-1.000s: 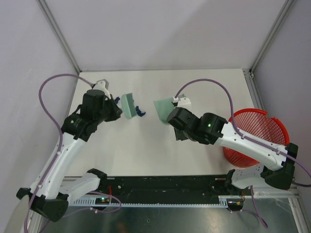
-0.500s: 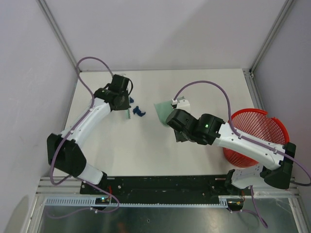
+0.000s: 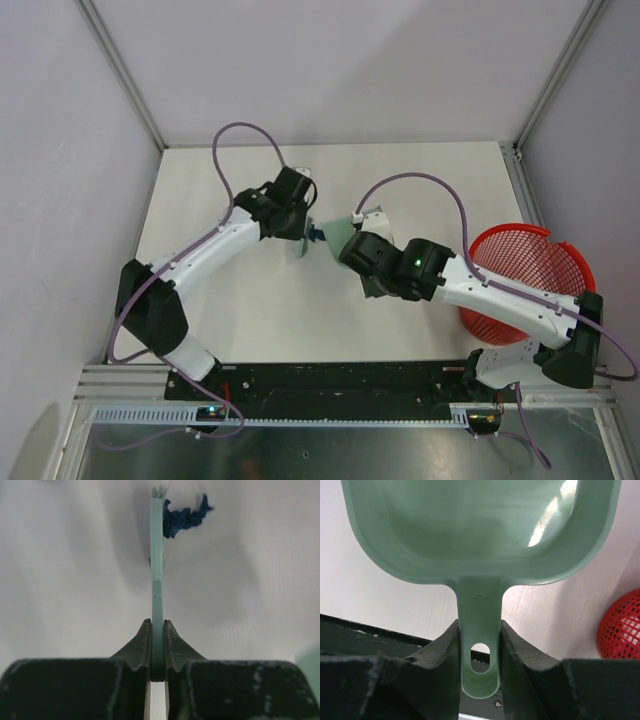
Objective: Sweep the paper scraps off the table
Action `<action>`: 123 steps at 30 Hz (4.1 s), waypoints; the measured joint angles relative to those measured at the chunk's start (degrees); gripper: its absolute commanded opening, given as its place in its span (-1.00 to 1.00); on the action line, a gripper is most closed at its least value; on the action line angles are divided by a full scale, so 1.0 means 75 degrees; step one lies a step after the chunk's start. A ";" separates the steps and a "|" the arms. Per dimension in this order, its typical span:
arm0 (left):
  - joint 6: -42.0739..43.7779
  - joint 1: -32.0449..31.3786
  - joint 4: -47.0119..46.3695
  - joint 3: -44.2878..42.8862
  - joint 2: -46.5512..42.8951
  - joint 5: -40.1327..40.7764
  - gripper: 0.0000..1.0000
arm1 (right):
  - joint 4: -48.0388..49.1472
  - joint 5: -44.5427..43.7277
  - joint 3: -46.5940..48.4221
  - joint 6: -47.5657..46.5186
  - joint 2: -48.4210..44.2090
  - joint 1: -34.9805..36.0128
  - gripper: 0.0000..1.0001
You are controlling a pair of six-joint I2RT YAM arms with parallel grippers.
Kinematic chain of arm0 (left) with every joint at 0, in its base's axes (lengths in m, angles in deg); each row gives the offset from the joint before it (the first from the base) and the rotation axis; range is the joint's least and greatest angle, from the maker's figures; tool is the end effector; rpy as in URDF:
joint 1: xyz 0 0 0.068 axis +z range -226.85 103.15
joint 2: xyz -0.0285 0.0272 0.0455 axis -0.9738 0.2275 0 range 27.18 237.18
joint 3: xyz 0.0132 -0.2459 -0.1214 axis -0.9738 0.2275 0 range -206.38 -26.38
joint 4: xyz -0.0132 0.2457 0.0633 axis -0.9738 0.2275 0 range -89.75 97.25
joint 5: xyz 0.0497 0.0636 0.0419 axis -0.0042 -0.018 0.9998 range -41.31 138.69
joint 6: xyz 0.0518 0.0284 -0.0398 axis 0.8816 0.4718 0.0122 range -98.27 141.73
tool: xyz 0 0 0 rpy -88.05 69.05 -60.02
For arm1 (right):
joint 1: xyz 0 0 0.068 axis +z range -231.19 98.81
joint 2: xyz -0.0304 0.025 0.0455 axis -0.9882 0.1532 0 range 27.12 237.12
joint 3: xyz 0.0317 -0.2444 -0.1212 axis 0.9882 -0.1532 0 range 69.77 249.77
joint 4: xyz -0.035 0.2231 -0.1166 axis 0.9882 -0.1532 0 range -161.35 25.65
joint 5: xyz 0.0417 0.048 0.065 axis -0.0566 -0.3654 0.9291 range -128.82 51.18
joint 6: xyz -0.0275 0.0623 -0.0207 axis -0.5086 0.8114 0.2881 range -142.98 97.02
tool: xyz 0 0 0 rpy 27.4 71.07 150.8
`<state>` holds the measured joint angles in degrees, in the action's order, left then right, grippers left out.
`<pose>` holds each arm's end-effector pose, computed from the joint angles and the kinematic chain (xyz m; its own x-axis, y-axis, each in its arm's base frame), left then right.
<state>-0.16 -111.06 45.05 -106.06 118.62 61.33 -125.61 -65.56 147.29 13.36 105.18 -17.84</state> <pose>0.2912 -0.1824 0.2802 -0.8076 0.1091 -0.5795 0.1591 0.9866 -0.0361 0.1413 0.2229 0.3200 -0.7349 -0.2845 -0.6155 -0.3318 0.9425 -0.0395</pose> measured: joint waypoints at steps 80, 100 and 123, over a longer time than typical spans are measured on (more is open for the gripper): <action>0.1501 -0.1198 0.1501 -0.1352 0.0577 -0.2384 -1.00 | 0.1644 0.2856 -0.1786 -0.1565 0.2212 -0.1495 -1.00; 0.0705 -0.1224 0.2279 -0.1215 -0.0857 -0.1110 -1.00 | 0.1585 0.1818 -0.1784 -0.1116 0.1795 -0.0723 -1.00; 0.0227 -0.0758 0.2562 0.1696 -0.4631 0.1609 -0.99 | 0.0009 0.1040 -0.0560 -0.0227 0.0367 -0.0280 -1.00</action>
<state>1.55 -116.75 64.26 -93.34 83.89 73.40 -125.54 -57.76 143.09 11.65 107.93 -19.93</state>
